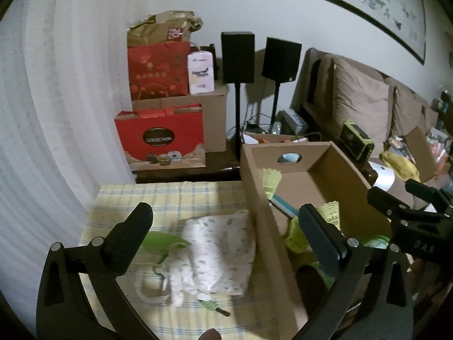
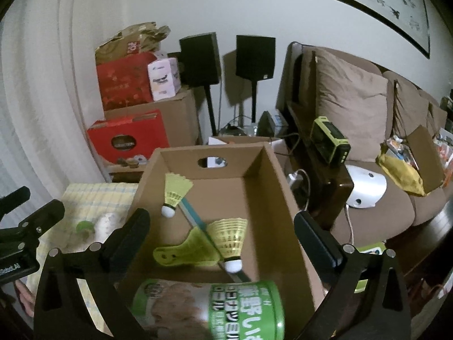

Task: Organize objects
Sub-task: 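Withdraw both grippers from the box back toward the table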

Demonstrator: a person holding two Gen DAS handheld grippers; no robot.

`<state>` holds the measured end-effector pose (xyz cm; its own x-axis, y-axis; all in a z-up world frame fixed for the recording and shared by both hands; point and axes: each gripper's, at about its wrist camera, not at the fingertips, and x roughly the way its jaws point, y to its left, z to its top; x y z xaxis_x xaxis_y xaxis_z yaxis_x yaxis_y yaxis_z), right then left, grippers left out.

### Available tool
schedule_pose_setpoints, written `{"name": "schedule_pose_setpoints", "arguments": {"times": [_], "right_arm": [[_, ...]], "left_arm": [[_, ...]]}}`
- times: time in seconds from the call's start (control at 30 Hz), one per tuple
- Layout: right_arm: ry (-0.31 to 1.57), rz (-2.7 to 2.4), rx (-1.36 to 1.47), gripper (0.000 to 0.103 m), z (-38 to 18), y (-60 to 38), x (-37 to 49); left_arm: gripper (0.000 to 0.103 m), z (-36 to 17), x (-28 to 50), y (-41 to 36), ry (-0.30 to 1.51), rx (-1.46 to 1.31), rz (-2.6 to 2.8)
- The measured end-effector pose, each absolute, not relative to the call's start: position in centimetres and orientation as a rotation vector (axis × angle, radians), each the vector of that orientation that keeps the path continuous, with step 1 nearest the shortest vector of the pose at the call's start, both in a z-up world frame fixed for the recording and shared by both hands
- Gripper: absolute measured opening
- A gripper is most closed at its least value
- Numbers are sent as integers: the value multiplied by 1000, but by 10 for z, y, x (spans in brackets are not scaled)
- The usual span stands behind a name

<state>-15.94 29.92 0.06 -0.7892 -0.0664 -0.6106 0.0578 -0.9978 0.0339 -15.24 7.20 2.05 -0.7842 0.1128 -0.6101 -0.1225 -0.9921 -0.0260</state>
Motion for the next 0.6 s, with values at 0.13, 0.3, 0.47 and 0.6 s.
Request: {"name": "schedule_pose_setpoints", "arguments": {"times": [0.13,0.3,0.47,0.6], "right_arm": [[-13,-2895,975,102,3,286,-159],[-10,-2860,949,102,7,267,-157],[-8,-2817,935,102,6,248,-157],[-1,-2792,932,102,4,235,-157]], "left_arm": [[103,23,-149,52,23,-978,2876],[103,18,-149,17,-5,-1034,2913],[103,9,-146,-14,-20,-1079,2931],[103,-5,-145,-32,-44,-1130,2910]]}}
